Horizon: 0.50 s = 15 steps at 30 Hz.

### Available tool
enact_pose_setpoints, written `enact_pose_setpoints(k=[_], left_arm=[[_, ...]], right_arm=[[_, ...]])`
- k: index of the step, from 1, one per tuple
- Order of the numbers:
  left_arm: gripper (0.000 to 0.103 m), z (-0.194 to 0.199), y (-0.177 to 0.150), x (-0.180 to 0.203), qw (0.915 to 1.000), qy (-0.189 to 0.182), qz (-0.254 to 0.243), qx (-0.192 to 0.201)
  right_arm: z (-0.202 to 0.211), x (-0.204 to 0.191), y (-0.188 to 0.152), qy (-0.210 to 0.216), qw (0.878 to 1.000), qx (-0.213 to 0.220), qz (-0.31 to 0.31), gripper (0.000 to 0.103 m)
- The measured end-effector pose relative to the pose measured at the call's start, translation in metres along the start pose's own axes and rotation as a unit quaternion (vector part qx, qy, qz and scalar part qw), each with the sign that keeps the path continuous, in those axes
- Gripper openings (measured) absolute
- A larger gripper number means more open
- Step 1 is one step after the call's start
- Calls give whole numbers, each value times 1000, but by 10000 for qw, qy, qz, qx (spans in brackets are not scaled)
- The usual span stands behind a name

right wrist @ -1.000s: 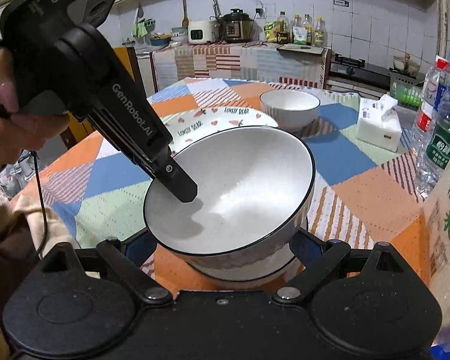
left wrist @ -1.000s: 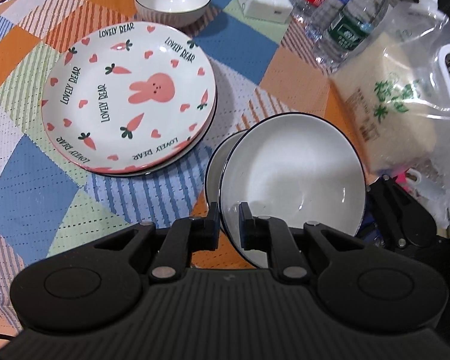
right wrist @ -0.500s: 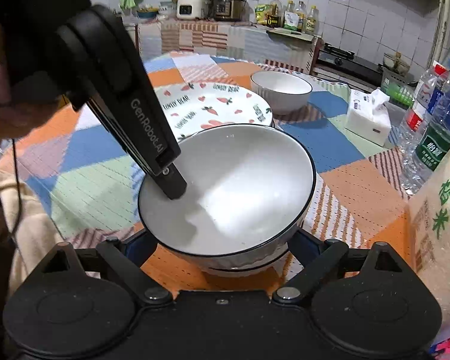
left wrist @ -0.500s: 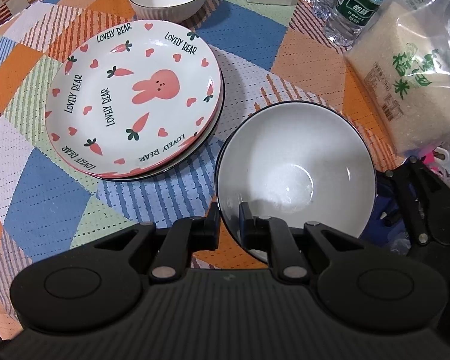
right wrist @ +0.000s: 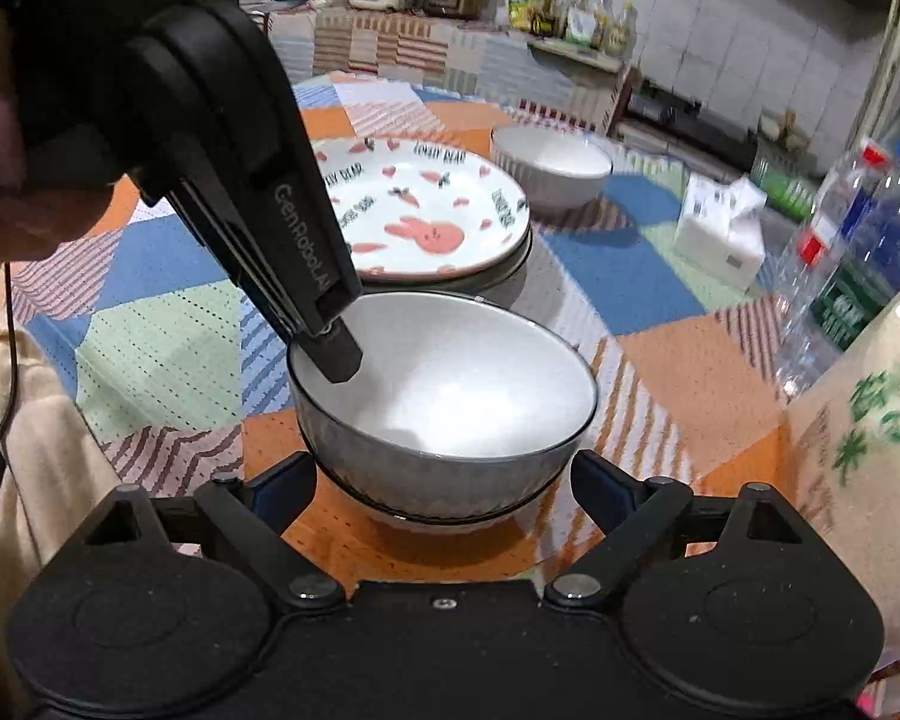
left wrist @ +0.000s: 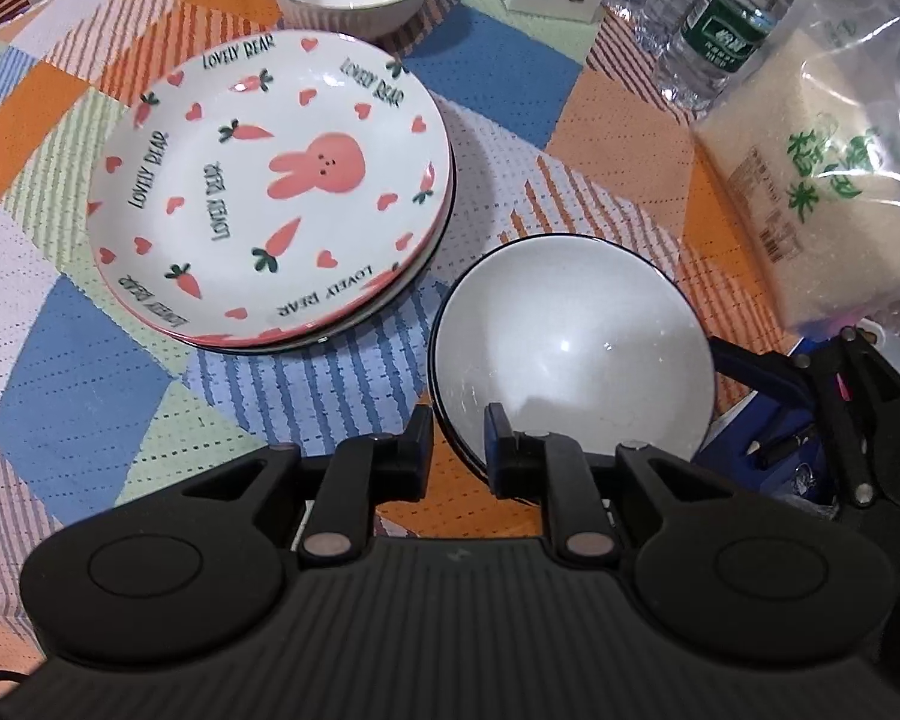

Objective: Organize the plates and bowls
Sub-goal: 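Lower the nested bowls into the third white bowl and open both grippers, then move both grippers to the rim of the three-bowl stack and close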

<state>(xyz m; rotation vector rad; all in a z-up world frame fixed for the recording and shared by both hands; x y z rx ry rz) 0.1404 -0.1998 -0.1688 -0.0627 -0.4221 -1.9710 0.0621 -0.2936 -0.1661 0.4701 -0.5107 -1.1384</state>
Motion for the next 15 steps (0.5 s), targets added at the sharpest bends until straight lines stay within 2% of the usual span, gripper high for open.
enact_pose_setpoints(k=[6, 11, 15], left_arm=[[16, 25, 8, -11, 9995, -155, 166, 235], [16, 49, 21, -24, 9985, -169, 267, 455], [16, 68, 35, -33, 9977, -184, 242, 609]], right_arm=[[20, 5, 7, 191, 9995, 230, 94, 94], [33, 23, 24, 140, 9989, 447, 52, 94], [51, 41, 48, 446, 9946, 935, 16, 94]])
Point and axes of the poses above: each gripper's, at about its wrist camera, not at the fingertips, and z roughly against the way its jaws point, x to its right, y to its top, the point moved 5 cm from there along -z, roughly the way its jaws point, and after that the axes turned 2 degrees about -x, right-handed, at the moved point
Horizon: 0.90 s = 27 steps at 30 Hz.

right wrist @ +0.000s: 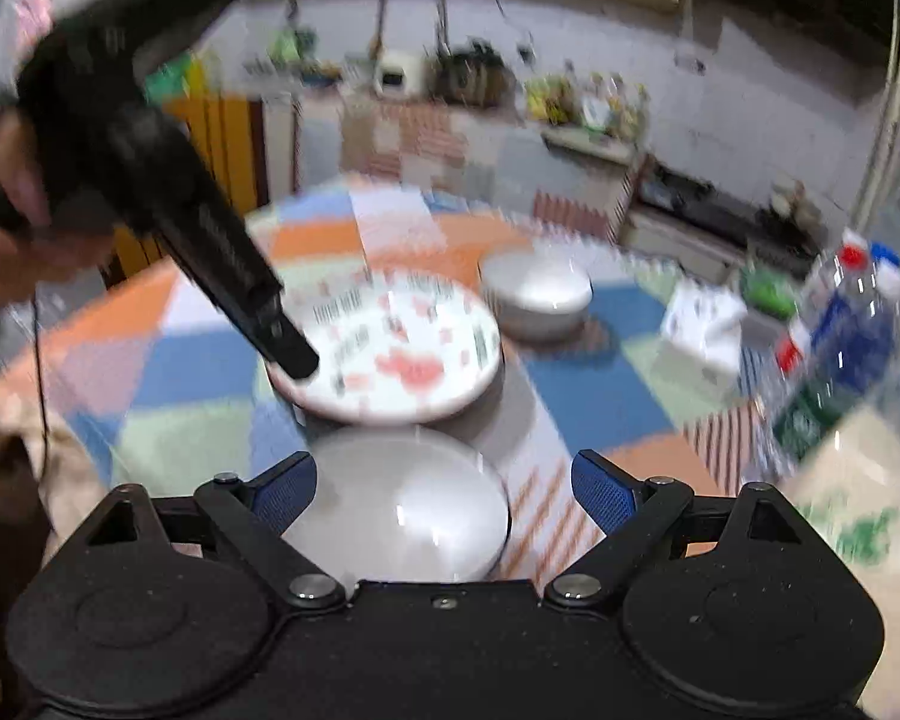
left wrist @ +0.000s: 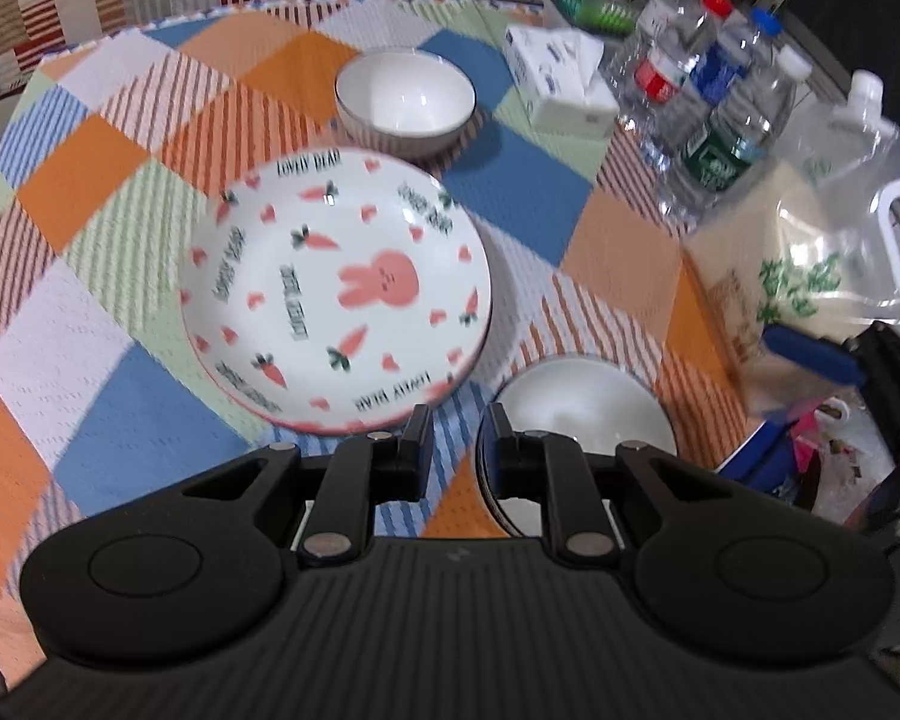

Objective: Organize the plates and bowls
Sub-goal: 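Move both grippers to the rim of the three-bowl stack and close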

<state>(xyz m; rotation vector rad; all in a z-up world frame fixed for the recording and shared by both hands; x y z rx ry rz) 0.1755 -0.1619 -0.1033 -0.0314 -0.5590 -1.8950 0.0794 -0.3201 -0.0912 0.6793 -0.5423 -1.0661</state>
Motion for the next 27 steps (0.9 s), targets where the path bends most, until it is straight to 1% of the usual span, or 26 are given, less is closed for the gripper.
enact_pose_setpoints(k=[3, 5, 8, 9, 10, 12, 14, 16, 18, 22, 23, 24, 27], left_arm=[[16, 11, 16, -4, 9998, 114, -66, 156], [16, 16, 28, -6, 9996, 151, -68, 223], [16, 20, 45, -9, 9995, 133, -59, 293], [16, 20, 51, -9, 9993, 149, -81, 319], [16, 19, 57, -10, 9992, 163, -126, 349], [16, 15, 69, -13, 9992, 89, -90, 373], [16, 5, 84, -20, 9988, -58, 138, 476], [16, -5, 97, -29, 9975, -128, 334, 606], [16, -17, 110, -35, 9965, -75, 377, 735], [16, -39, 134, -51, 9933, 24, 440, 1068], [18, -44, 140, -54, 9919, 34, 457, 1185], [19, -50, 145, -57, 9909, 89, 455, 1260], [19, -69, 159, -67, 9900, 161, 497, 1307]], right_arm=[[12, 11, 23, 234, 9984, 500, -108, 94], [17, 17, 39, 310, 9956, 871, -149, 94], [17, 24, 61, 310, 9918, 1219, -231, 94], [15, 26, 68, 353, 9915, 1226, -259, 94], [11, 28, 75, 433, 9919, 1158, -289, 94], [-3, 33, 90, 595, 9936, 881, -382, 94], [-25, 41, 102, 713, 9952, 315, -585, 94], [-42, 52, 112, 644, 9935, 84, -937, 95], [-60, 64, 120, 606, 9907, -77, -1213, 95], [-101, 95, 125, 715, 9784, -357, -1908, 95], [-114, 103, 126, 782, 9737, -476, -2088, 94], [-124, 106, 122, 819, 9703, -565, -2206, 94], [-157, 122, 119, 786, 9606, -873, -2519, 91]])
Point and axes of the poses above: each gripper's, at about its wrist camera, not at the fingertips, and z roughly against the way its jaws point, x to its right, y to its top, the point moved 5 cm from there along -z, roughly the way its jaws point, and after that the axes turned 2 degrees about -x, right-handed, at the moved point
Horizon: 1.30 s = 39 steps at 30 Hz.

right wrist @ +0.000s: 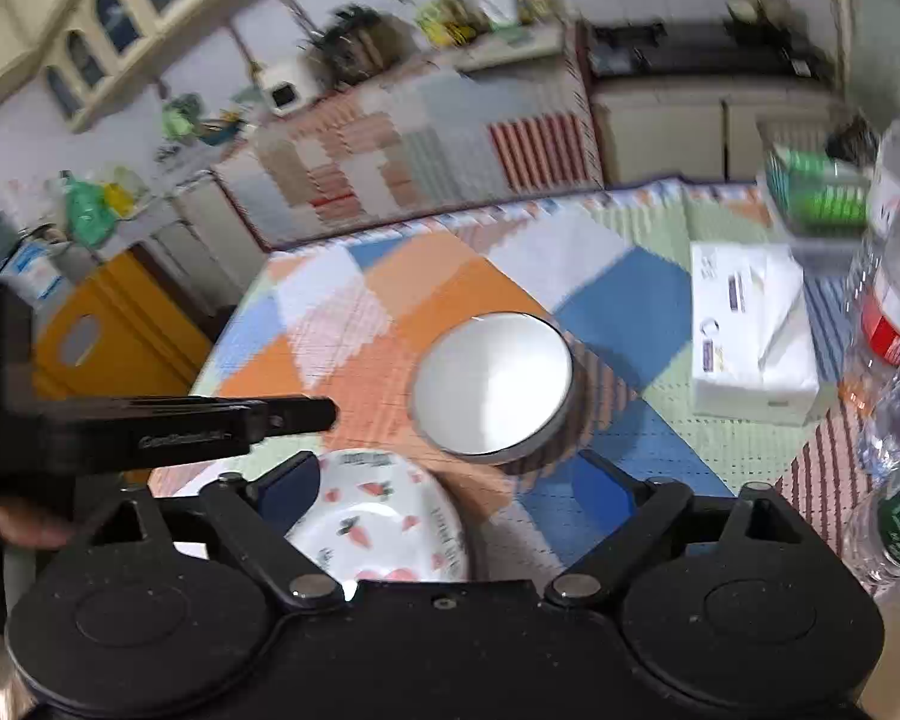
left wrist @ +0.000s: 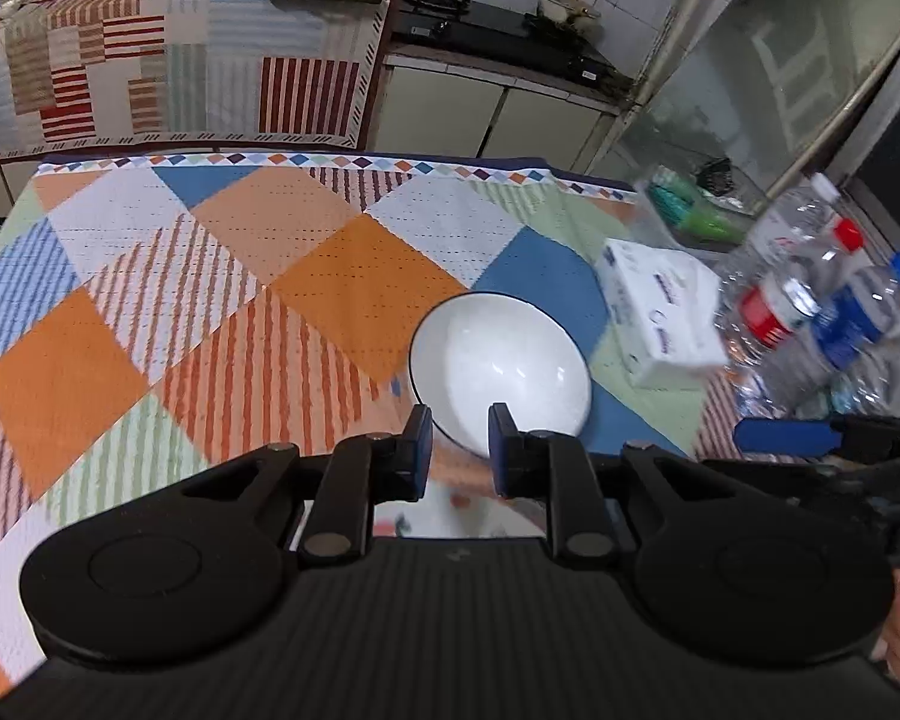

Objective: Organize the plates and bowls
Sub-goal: 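Move both grippers to the rim of the three-bowl stack and close, then lift the bowl stack with both grippers and carry it toward the plate stack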

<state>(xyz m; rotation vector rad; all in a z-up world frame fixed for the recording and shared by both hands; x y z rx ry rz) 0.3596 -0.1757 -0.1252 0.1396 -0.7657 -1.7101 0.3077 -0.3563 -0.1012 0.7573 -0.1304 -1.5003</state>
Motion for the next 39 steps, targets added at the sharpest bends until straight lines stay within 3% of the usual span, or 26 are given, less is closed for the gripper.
enact_pose_setpoints(k=[6, 13, 16, 23, 27, 31, 39], left_arm=[[20, -42, 7, -9, 9996, 91, 186, -192], [20, -72, 5, -7, 9992, 330, 120, -207], [20, -82, 4, -5, 9985, 475, -58, -277], [16, -90, 2, -7, 9984, 372, 94, -413], [12, -86, 2, -6, 9982, 315, 262, -428], [11, -80, -4, 3, 9971, 453, 17, -612], [12, -31, -7, 21, 9974, 73, -135, -700]], right_arm=[[-55, 31, 14, -141, 9962, -375, -777, 83], [-112, 52, 18, -547, 9923, -525, -982, 62], [-124, 58, 16, -967, 9897, -471, -945, 60], [-137, 66, 19, -1210, 9883, -404, -836, 46], [-139, 66, 18, -930, 9902, -423, -954, 14], [-132, 60, 14, -1021, 9874, -484, -1109, 14], [-86, 53, 4, -679, 9890, -421, -1247, 15]])
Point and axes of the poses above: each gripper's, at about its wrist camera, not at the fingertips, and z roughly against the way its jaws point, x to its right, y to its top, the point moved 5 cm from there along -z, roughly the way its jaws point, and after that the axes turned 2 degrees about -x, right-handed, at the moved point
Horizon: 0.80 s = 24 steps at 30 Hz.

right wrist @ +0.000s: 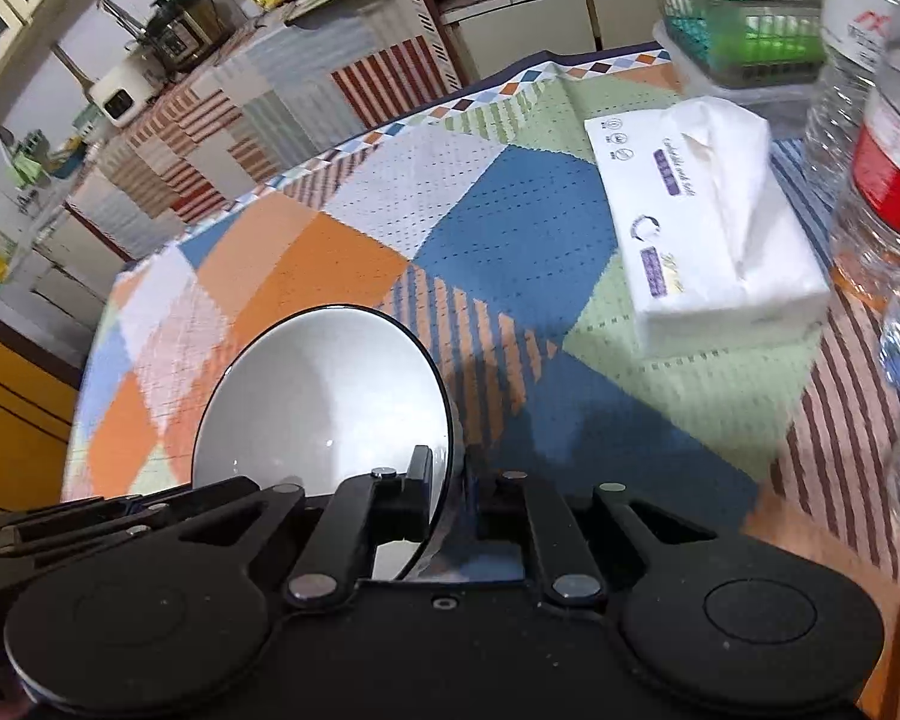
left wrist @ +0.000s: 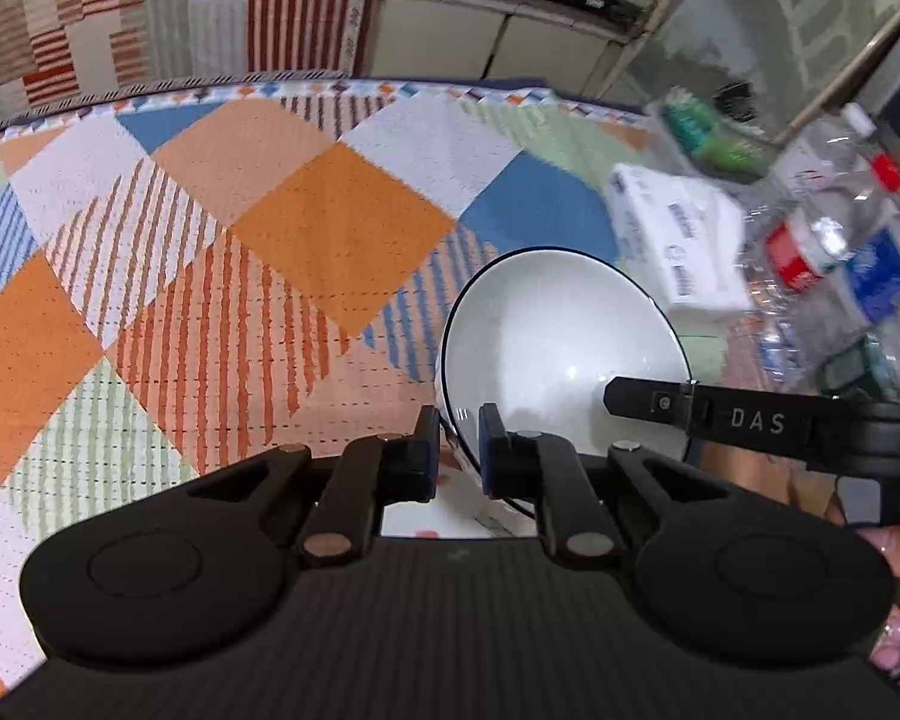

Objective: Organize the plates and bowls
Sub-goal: 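Lift the bowl stack with both grippers and carry it toward the plate stack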

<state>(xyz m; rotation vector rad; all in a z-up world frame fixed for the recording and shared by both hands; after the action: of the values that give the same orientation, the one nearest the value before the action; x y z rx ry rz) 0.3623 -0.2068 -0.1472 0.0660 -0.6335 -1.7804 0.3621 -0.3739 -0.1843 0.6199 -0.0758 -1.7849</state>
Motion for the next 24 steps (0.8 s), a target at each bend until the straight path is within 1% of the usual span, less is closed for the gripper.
enact_pose_setpoints(k=[5, 13, 19, 22, 24], left_arm=[[12, 41, -7, 16, 9998, -146, -85, 56], [12, 104, -35, 40, 9991, -358, -246, -7], [12, 134, -71, 44, 9965, -738, -95, -382], [12, 140, -92, 45, 9947, -849, -94, -573], [12, 141, -106, 46, 9938, -853, -154, -694]], right_arm=[[37, 0, -14, 233, 9997, 107, 33, 15], [93, -6, -50, 515, 9981, -53, 329, 16], [137, -13, -81, 571, 9959, -35, 704, 16], [152, -12, -102, 607, 9948, -59, 814, 16], [157, -11, -116, 612, 9943, -82, 865, 16]])
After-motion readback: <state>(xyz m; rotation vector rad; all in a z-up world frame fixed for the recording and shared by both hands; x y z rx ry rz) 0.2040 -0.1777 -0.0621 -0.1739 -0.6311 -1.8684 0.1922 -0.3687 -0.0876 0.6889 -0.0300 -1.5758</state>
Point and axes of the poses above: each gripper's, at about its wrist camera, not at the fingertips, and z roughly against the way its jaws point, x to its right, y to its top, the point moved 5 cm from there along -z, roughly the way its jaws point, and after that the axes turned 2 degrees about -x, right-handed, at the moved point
